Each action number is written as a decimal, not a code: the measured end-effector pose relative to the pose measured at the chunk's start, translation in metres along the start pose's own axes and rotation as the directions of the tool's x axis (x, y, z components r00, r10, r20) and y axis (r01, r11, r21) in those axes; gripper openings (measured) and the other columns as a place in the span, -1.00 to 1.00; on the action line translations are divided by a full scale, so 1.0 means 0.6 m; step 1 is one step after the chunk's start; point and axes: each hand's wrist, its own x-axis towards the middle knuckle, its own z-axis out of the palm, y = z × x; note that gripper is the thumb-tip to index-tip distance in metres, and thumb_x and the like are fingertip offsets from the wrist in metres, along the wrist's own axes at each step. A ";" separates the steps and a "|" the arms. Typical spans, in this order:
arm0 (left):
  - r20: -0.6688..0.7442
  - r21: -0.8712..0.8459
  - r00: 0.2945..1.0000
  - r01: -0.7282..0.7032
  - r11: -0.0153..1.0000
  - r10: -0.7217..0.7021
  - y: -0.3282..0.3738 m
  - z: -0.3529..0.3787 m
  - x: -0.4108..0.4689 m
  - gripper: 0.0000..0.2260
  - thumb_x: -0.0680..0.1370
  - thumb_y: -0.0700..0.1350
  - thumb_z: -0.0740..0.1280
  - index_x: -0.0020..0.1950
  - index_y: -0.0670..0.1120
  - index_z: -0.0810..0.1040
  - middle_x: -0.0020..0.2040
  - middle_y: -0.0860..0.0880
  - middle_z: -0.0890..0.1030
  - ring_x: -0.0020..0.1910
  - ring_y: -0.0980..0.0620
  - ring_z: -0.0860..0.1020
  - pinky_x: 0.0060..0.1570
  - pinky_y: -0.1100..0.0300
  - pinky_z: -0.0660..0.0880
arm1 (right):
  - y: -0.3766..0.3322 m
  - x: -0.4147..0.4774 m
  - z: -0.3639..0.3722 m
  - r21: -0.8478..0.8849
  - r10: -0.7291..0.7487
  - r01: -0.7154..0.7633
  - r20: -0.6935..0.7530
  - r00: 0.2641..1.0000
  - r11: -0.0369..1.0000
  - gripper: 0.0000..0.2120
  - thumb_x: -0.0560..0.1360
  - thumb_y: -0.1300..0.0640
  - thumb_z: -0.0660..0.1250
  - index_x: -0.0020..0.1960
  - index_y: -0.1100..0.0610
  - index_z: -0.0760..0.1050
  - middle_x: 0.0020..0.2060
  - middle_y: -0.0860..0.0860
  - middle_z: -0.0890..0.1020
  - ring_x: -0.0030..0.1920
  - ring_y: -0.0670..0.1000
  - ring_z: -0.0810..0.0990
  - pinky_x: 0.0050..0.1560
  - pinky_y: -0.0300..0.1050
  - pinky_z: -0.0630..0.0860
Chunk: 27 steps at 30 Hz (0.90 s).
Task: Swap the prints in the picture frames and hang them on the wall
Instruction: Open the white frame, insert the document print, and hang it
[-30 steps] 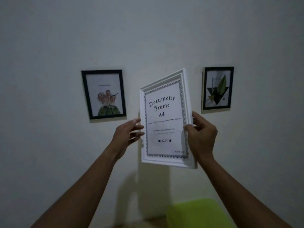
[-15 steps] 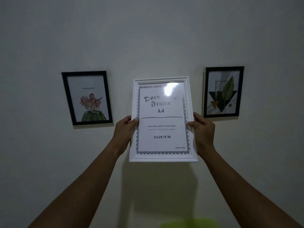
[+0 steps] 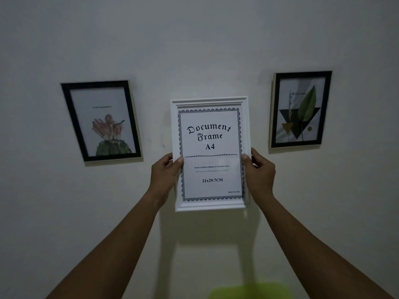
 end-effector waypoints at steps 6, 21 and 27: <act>0.001 -0.004 1.000 0.000 1.000 0.000 -0.009 0.006 0.017 -0.86 0.60 -0.18 0.36 0.13 -0.06 0.65 0.05 -0.10 0.71 0.03 -0.07 0.67 0.18 -0.08 0.57 | 0.024 0.021 0.005 -0.051 0.036 -0.035 0.013 0.999 0.998 -0.61 0.59 0.14 0.39 0.40 0.17 0.52 0.30 -0.01 0.60 0.23 -0.15 0.61 0.13 -0.40 0.52; 0.017 0.031 0.999 0.049 0.998 -0.050 -0.061 -0.007 0.005 -0.80 0.58 -0.16 0.39 0.20 -0.11 0.64 0.08 -0.07 0.71 0.11 -0.08 0.66 0.23 -0.08 0.55 | 0.071 -0.012 -0.005 -0.063 0.131 -0.129 0.023 0.991 0.990 -0.67 0.61 0.19 0.35 0.37 0.07 0.55 0.08 -0.21 0.64 -0.10 -0.38 0.63 -0.11 -0.47 0.53; 0.014 0.057 0.995 0.095 0.994 -0.096 -0.083 -0.019 -0.002 -0.87 0.57 -0.20 0.39 0.10 -0.08 0.66 0.04 -0.04 0.72 0.10 -0.05 0.67 0.24 -0.11 0.54 | 0.093 -0.018 -0.007 -0.082 0.148 -0.145 0.035 0.988 0.986 -0.62 0.60 0.16 0.38 0.40 0.14 0.52 0.27 -0.06 0.62 0.01 -0.31 0.61 0.01 -0.49 0.51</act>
